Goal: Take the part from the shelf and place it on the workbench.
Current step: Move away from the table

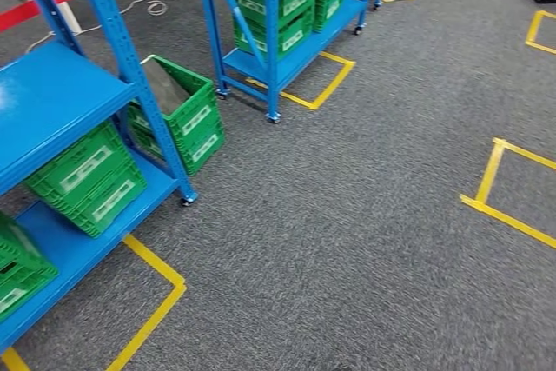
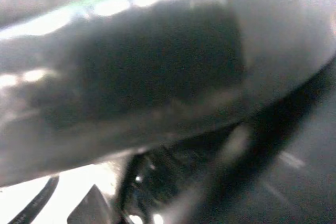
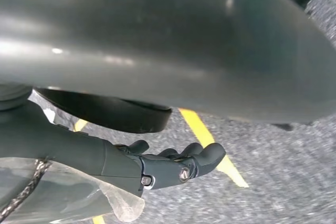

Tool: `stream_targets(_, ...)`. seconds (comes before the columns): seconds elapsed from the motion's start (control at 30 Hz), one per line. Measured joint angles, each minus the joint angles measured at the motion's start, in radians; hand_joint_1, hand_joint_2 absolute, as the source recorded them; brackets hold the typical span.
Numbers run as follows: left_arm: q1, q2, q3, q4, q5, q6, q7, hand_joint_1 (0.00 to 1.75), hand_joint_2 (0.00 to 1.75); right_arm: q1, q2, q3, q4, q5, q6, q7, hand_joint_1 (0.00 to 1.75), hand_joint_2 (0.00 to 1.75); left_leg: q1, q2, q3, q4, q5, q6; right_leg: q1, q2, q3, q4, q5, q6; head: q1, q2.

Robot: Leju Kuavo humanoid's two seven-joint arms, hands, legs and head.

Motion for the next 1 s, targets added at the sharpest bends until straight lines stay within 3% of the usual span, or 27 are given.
stream_targets(0.07,-0.001,-0.002,-0.001,0.0,-0.002,0.0,0.0,0.0,0.0,-0.001,0.0,0.0,0.0,0.001,0.001,0.0,0.0,0.0,0.0,-0.028,0.002,0.001,-0.003,-0.003,-0.002,0.043,0.052,-0.137,0.08,-0.01,0.0,0.0)
stream_targets(0.1,-0.002,-0.003,-0.003,0.0,-0.003,-0.001,0.0,0.0,0.0,-0.002,0.0,0.0,0.0,0.002,0.001,0.0,0.0,0.0,0.0,-0.041,0.0,0.002,-0.003,-0.006,-0.003,0.065,0.075,-0.19,0.099,-0.012,0.0,0.0)
stream_targets(0.17,-0.003,-0.004,-0.006,0.0,-0.004,-0.004,0.002,0.0,0.0,-0.002,0.0,0.002,0.0,0.004,0.002,0.0,0.0,0.0,0.003,-0.063,-0.007,0.003,-0.001,-0.017,-0.003,0.084,0.098,-0.233,0.1,-0.013,0.0,0.0)
stream_targets(0.2,-0.003,-0.004,-0.007,0.0,-0.005,-0.006,0.004,0.0,0.0,-0.003,0.0,0.003,0.0,0.005,0.002,0.0,0.0,0.0,0.006,-0.073,-0.01,0.001,0.001,-0.023,-0.003,0.074,0.103,-0.24,0.099,-0.014,0.0,0.0)
stream_targets(0.23,-0.003,-0.003,-0.007,0.0,-0.006,-0.009,0.005,0.0,0.0,-0.005,0.0,0.004,0.0,0.007,0.003,-0.001,0.0,0.0,0.006,-0.067,-0.012,0.004,-0.002,-0.028,-0.003,0.062,0.107,-0.244,0.1,-0.016,-0.001,0.0)
stream_targets(0.3,-0.005,-0.002,-0.008,0.0,-0.009,-0.015,0.009,0.0,0.0,-0.008,0.001,0.007,0.0,0.01,0.007,-0.005,0.0,0.0,0.003,-0.02,-0.031,0.049,-0.032,-0.037,-0.005,0.033,0.117,-0.255,0.102,-0.025,-0.003,0.0)
stream_targets(0.37,-0.011,0.0,-0.008,0.0,-0.011,-0.02,0.013,0.0,0.0,-0.008,0.002,0.008,0.0,0.011,0.013,-0.009,0.0,0.0,0.001,0.029,-0.081,0.166,-0.092,-0.044,-0.004,-0.001,0.124,-0.258,0.097,-0.033,-0.004,0.0)
stream_targets(0.43,-0.016,0.004,-0.009,0.0,-0.014,-0.028,0.015,0.0,0.0,-0.008,0.002,0.008,0.0,0.011,0.018,-0.012,0.0,0.0,0.002,0.04,-0.12,0.264,-0.125,-0.05,-0.003,-0.036,0.13,-0.258,0.09,-0.035,-0.004,0.0)
stream_targets(0.47,-0.018,0.006,-0.009,0.0,-0.017,-0.035,0.016,0.0,0.0,-0.008,0.002,0.008,0.0,0.01,0.02,-0.015,0.0,0.0,0.003,0.043,-0.117,0.266,-0.114,-0.053,-0.003,-0.051,0.133,-0.258,0.088,-0.034,-0.005,0.0)
stream_targets(0.53,-0.018,0.008,-0.01,0.0,-0.024,-0.053,0.022,0.0,0.0,-0.011,0.003,0.009,0.0,0.01,0.021,-0.021,0.0,0.0,0.006,0.064,-0.062,0.168,-0.049,-0.055,-0.003,-0.075,0.142,-0.257,0.081,-0.03,-0.005,0.0)
stream_targets(0.57,-0.017,0.009,-0.011,0.0,-0.025,-0.062,0.026,0.0,0.0,-0.012,0.004,0.01,0.0,0.009,0.02,-0.023,0.0,0.0,0.003,0.09,-0.03,0.104,-0.023,-0.054,-0.001,-0.086,0.147,-0.257,0.078,-0.027,-0.005,0.0)
stream_targets(0.6,-0.016,0.009,-0.011,0.0,-0.025,-0.07,0.029,0.0,0.0,-0.012,0.004,0.01,0.0,0.009,0.02,-0.024,0.0,0.0,0.0,0.112,-0.005,0.049,-0.009,-0.05,0.002,-0.095,0.149,-0.255,0.075,-0.022,-0.006,0.0)
stream_targets(0.67,-0.013,0.01,-0.01,0.0,-0.02,-0.084,0.034,0.0,0.0,-0.014,0.004,0.01,0.0,0.007,0.019,-0.024,0.0,0.0,-0.007,0.134,0.009,0.004,-0.011,-0.038,0.009,-0.116,0.15,-0.254,0.07,-0.014,-0.005,0.0)
stream_targets(0.73,-0.011,0.011,-0.01,0.0,-0.015,-0.09,0.035,0.0,0.0,-0.018,0.005,0.01,0.0,0.003,0.019,-0.024,0.0,0.0,-0.006,0.113,0.007,-0.003,-0.009,-0.024,0.008,-0.131,0.149,-0.253,0.065,-0.007,-0.005,0.0)
stream_targets(0.8,-0.013,0.011,-0.01,0.0,-0.02,-0.092,0.035,0.0,0.0,-0.021,0.005,0.01,0.0,-0.001,0.02,-0.025,0.0,0.0,-0.002,0.09,0.007,-0.007,-0.006,-0.012,0.003,-0.088,0.131,-0.216,0.039,0.003,-0.003,0.0)
stream_targets(0.87,-0.016,0.01,-0.01,0.0,-0.03,-0.092,0.035,0.0,0.0,-0.019,0.005,0.01,0.0,-0.004,0.019,-0.025,0.0,0.0,0.001,0.066,0.008,-0.007,-0.005,-0.003,-0.001,-0.028,0.071,-0.097,-0.016,0.008,-0.001,0.0)
stream_targets(0.93,-0.016,0.009,-0.01,0.0,-0.038,-0.091,0.035,0.0,0.0,-0.012,0.004,0.01,0.0,-0.007,0.018,-0.025,0.0,0.0,-0.001,0.038,0.009,-0.007,-0.005,0.0,-0.001,-0.011,-0.002,0.027,-0.047,0.007,-0.001,0.0)
stream_targets(0.97,-0.016,0.009,-0.01,0.0,-0.04,-0.091,0.035,0.0,0.0,-0.01,0.004,0.01,0.0,-0.008,0.017,-0.025,0.0,0.0,-0.002,0.023,0.011,-0.007,-0.006,0.0,-0.001,-0.009,-0.02,0.044,-0.036,0.005,-0.001,0.0)
stream_targets(1.0,-0.016,0.009,-0.01,0.0,-0.042,-0.09,0.035,0.0,0.0,-0.009,0.004,0.01,0.0,-0.008,0.017,-0.025,0.0,0.0,-0.002,0.007,0.013,-0.007,-0.007,0.0,0.0,-0.005,-0.016,0.017,-0.004,0.001,-0.001,0.0)
